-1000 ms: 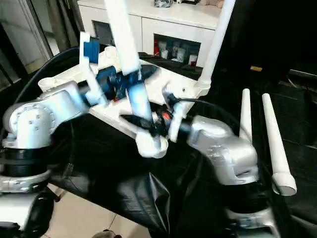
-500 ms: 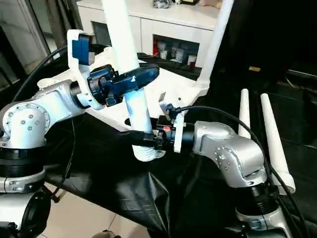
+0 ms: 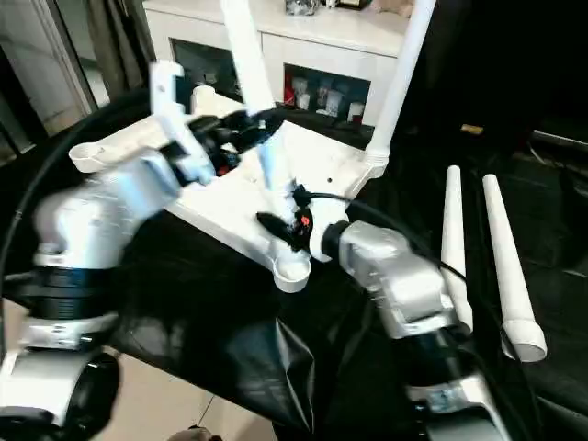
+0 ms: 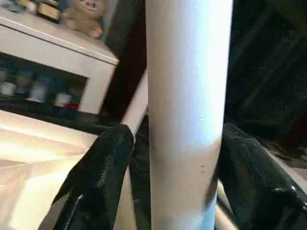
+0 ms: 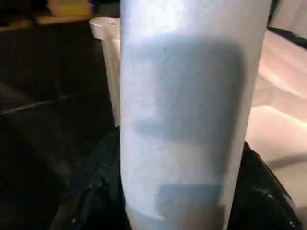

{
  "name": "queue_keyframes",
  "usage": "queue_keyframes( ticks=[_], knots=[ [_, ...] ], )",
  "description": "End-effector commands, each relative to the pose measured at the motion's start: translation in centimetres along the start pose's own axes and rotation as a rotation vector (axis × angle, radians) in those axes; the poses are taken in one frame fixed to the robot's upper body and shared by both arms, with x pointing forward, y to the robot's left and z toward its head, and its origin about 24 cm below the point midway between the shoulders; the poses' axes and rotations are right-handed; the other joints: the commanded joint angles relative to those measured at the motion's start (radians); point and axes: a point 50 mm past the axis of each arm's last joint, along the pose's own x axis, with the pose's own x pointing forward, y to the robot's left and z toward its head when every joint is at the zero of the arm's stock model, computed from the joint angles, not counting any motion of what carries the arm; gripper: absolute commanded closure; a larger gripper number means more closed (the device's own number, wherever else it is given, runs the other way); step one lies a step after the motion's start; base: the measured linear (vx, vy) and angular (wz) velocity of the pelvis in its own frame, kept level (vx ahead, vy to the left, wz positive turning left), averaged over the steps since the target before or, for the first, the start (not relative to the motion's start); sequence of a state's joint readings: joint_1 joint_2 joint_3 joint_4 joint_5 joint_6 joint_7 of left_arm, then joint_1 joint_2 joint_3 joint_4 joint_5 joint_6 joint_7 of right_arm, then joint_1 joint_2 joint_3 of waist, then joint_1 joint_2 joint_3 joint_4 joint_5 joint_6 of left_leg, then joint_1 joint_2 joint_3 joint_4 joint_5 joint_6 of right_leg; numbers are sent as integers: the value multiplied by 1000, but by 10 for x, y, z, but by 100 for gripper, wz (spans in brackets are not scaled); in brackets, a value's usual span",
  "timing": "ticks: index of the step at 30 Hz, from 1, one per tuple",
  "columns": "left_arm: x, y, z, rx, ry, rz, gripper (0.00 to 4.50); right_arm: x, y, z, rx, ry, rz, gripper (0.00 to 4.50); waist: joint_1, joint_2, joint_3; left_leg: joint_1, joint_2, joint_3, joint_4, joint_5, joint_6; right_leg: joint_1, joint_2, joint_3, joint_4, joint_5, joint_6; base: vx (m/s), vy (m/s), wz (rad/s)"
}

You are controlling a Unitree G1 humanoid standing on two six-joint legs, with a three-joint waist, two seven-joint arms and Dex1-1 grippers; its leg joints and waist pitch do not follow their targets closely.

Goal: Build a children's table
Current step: Rotate table base

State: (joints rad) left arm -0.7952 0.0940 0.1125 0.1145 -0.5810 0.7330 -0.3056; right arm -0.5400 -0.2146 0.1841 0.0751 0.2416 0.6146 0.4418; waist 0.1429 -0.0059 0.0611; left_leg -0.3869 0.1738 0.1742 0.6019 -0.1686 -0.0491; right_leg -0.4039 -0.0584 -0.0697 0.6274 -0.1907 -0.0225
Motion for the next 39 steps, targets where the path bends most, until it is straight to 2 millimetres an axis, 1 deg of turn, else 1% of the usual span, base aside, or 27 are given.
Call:
queue_keyframes(
  ticks=[1, 2, 3, 5, 6, 8, 10, 11, 13, 14, 17, 18, 19, 20, 21, 23, 24, 25, 27, 29, 30, 31, 33, 36, 37, 38, 39],
  knots=[
    [0, 12, -6, -6, 0, 122, 165, 6, 8, 18, -74, -87, -1, 252, -2, -11, -78, 13, 49, -20, -63, -112, -17, 59, -89, 55, -72, -130, -125, 0, 0, 0],
    [0, 12, -6, -6, 0, 122, 175, 6, 8, 18, -74, -87, -1, 252, -2, -9, -77, 14, 49, -20, -63, -117, -18, 58, -90, 56, -73, -134, -125, 0, 0, 0],
    [1, 7, -8, -32, 0, 104, 182, 10, 12, 20, -79, -93, 2, 252, -3, -8, -76, 14, 49, -20, -63, -127, -14, 59, -90, 56, -73, -145, -123, 0, 0, 0],
    [2, 5, -10, -55, 0, 99, 185, 12, 14, 22, -79, -100, -1, 252, -4, -8, -77, 15, 50, -21, -63, -133, -14, 57, -89, 56, -74, -147, -125, 0, 0, 0],
    [3, 4, -10, -71, -1, 101, 194, 13, 15, 23, -80, -106, -3, 252, -4, -8, -76, 16, 50, -21, -64, -135, -14, 57, -89, 56, -74, -146, -129, 0, 0, 0],
    [3, 6, -11, -85, -10, 124, 219, 15, 16, 25, -78, -116, -8, 252, -4, -7, -76, 17, 50, -21, -65, -142, -14, 56, -88, 56, -75, -152, -126, 0, 0, 0],
    [4, 7, -10, -85, -17, 144, 226, 16, 16, 26, -80, -123, -15, 252, -5, -8, -75, 16, 50, -21, -65, -146, -16, 56, -88, 56, -76, -155, -123, 0, 0, 0],
    [4, 7, -10, -85, -17, 144, 233, 16, 16, 26, -80, -123, -15, 252, -5, -7, -76, 17, 50, -22, -65, -150, -17, 56, -88, 56, -76, -157, -121, 0, 0, 0],
    [3, 9, -8, -95, -27, 151, 254, 17, 15, 28, -83, -130, -24, 252, -4, -8, -76, 16, 49, -21, -65, -145, -18, 56, -88, 56, -75, -152, -118, 0, 0, 0],
    [3, 9, -8, -96, -29, 147, 256, 18, 14, 29, -84, -131, -26, 252, -4, -10, -77, 17, 50, -21, -65, -139, -17, 57, -88, 56, -74, -142, -117, 0, 0, 0],
    [2, 9, -7, -103, -32, 138, 261, 17, 13, 29, -85, -132, -31, 252, -3, -8, -77, 16, 50, -21, -64, -130, -13, 57, -87, 56, -71, -119, -122, 0, 0, 0],
    [2, 8, -6, -98, -31, 127, 261, 17, 12, 29, -84, -133, -36, 252, -4, -12, -77, 16, 50, -21, -64, -131, -12, 57, -88, 56, -72, -120, -122, 0, 0, 0],
    [1, 8, -5, -92, -33, 114, 261, 17, 12, 30, -85, -136, -41, 252, -4, -10, -76, 16, 50, -21, -64, -131, -13, 57, -88, 56, -72, -124, -123, 0, 0, 0],
    [0, 7, -3, -87, -36, 103, 261, 17, 11, 31, -81, -147, -39, 252, -4, -12, -76, 17, 50, -20, -65, -135, -12, 56, -89, 56, -73, -134, -122, 0, 0, 0],
    [0, 7, -2, -74, -39, 85, 262, 16, 12, 33, -48, -168, -10, 218, -4, -10, -76, 18, 50, -20, -65, -139, -12, 55, -89, 57, -74, -144, -122, 0, 0, 0],
    [-2, 4, 2, -41, -43, 25, 262, 14, 13, 37, 25, -203, 61, 183, -3, -10, -75, 18, 49, -21, -66, -154, -7, 57, -91, 57, -75, -162, -116, 0, 0, 0],
    [-3, 3, 3, -30, -40, -5, 262, 12, 12, 38, 37, -205, 78, 183, -4, -11, -75, 17, 51, -21, -67, -152, -9, 57, -91, 57, -74, -161, -115, 0, 0, 0],
    [-5, -1, 5, -11, -26, -74, 265, 9, 10, 38, 55, -191, 124, 174, -4, -9, -76, 20, 52, -21, -66, -151, -8, 53, -89, 57, -73, -159, -117, 0, 0, 0],
    [-9, -6, 8, 13, -3, -170, 266, 4, 8, 37, 63, -163, 193, 150, -2, -7, -76, 21, 52, -21, -65, -134, -2, 54, -87, 56, -68, -131, -127, 0, 0, 0],
    [-15, -14, 12, 45, 21, -299, 266, -6, 8, 33, 37, -104, 315, 144, 0, -6, -77, 22, 53, -21, -64, -126, -1, 55, -87, 56, -65, -113, -135, 0, 0, 0],
    [-20, -18, 15, 58, 32, -388, 266, -15, 9, 28, 27, -58, 405, 141, 4, -7, -75, 22, 52, -18, -63, -124, 5, 55, -85, 57, -65, -105, -143, 0, 0, 0],
    [-22, -20, 17, 60, 33, -424, 266, -18, 9, 27, 27, -43, 440, 141, 6, -7, -76, 22, 53, -19, -63, -121, 7, 58, -87, 57, -64, -100, -144, 0, 0, 0],
    [-26, -25, 22, 58, 29, -499, 266, -24, 9, 25, 22, -26, 480, 141, 7, -10, -74, 17, 52, -18, -63, -124, 8, 59, -89, 57, -66, -112, -149, 0, 0, 0],
    [-33, -32, 29, 63, 16, -614, 266, -29, 9, 20, 35, 20, 531, 141, 3, -12, -72, 16, 51, -19, -64, -144, 2, 60, -93, 56, -72, -185, -153, 0, 0, 0],
    [-35, -34, 31, 59, 9, -647, 266, -30, 9, 19, 37, 31, 538, 141, 3, -10, -71, 17, 51, -19, -63, -148, -1, 59, -92, 56, -74, -196, -149, 0, 0, 0],
    [-36, -35, 32, 56, 7, -668, 266, -31, 9, 18, 39, 37, 543, 170, 3, -11, -72, 18, 51, -19, -63, -154, -4, 59, -93, 57, -75, -216, -143, 0, 0, 0],
    [-37, -36, 33, 55, 3, -687, 266, -31, 9, 18, 41, 42, 544, 177, 2, -11, -71, 18, 52, -19, -64, -155, -6, 58, -92, 57, -76, -223, -141, 0, 0, 0]
  ],
)
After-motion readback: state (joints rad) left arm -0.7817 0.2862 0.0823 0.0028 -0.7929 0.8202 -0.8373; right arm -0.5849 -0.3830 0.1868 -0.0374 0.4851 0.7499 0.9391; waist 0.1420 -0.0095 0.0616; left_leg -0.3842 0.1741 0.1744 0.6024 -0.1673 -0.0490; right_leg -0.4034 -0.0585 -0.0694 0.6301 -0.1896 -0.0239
